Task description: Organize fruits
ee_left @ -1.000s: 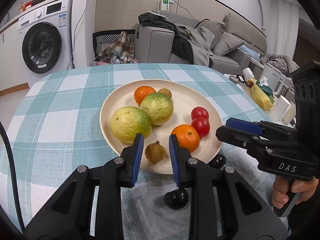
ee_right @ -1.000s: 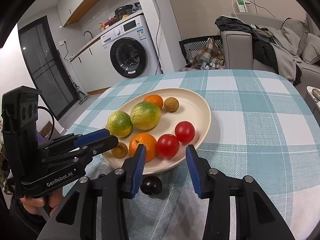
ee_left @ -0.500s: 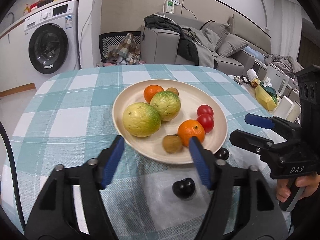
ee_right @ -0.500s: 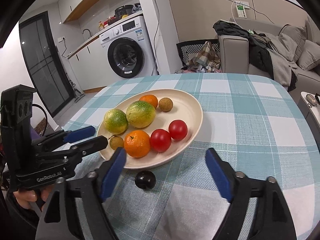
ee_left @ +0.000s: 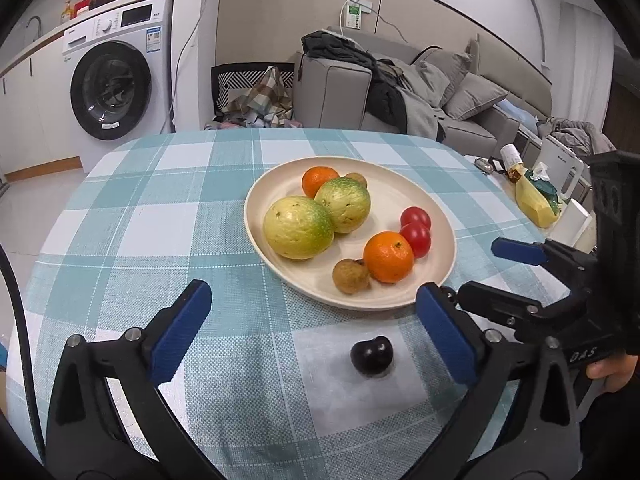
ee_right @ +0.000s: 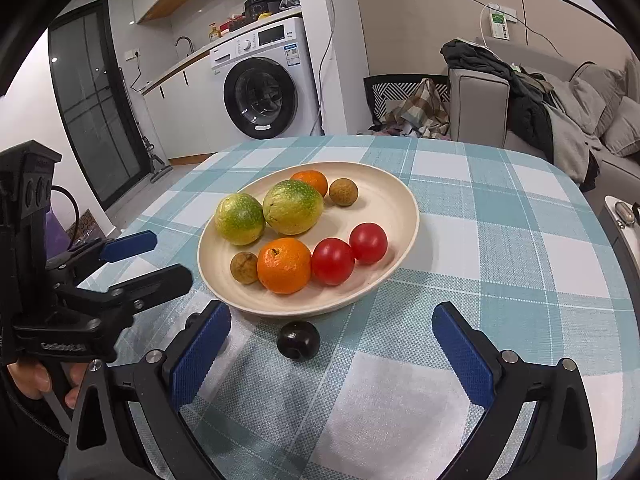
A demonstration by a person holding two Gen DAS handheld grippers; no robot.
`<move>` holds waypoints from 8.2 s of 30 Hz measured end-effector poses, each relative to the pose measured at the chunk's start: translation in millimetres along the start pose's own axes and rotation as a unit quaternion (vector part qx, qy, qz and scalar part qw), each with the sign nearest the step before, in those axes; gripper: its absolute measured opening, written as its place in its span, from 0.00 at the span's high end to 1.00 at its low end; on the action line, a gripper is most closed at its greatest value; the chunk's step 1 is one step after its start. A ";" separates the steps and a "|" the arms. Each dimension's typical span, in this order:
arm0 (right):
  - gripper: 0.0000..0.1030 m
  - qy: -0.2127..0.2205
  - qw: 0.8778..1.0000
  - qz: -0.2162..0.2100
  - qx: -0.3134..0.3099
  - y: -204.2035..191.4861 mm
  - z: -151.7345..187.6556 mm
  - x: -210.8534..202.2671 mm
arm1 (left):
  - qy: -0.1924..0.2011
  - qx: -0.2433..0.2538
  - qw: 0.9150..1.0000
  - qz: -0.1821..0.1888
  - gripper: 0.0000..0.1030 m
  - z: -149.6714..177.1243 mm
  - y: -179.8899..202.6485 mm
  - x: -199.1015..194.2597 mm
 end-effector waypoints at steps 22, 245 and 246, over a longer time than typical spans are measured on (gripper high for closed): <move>0.00 -0.070 0.998 0.003 -0.008 10.1 20.6 15.3 | -0.097 0.050 0.994 0.008 0.01 29.5 21.2 30.5; 0.00 0.109 0.994 0.011 -0.009 -5.4 -7.9 -39.5 | 0.071 0.034 0.997 -0.022 0.01 11.4 14.9 -42.1; 0.00 0.109 0.994 0.011 -0.009 -5.4 -7.6 -39.4 | 0.071 0.034 0.997 -0.022 0.01 11.5 14.9 -42.0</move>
Point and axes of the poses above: each gripper's, at about its wrist camera, not at the fingertips, and x roughly the way its jaws point, y to its right, z to its underside, the point moved 6 cm from there along x, roughly the way its jaws point, and after that the axes turned 10 degrees about z, right-handed, at the moved point
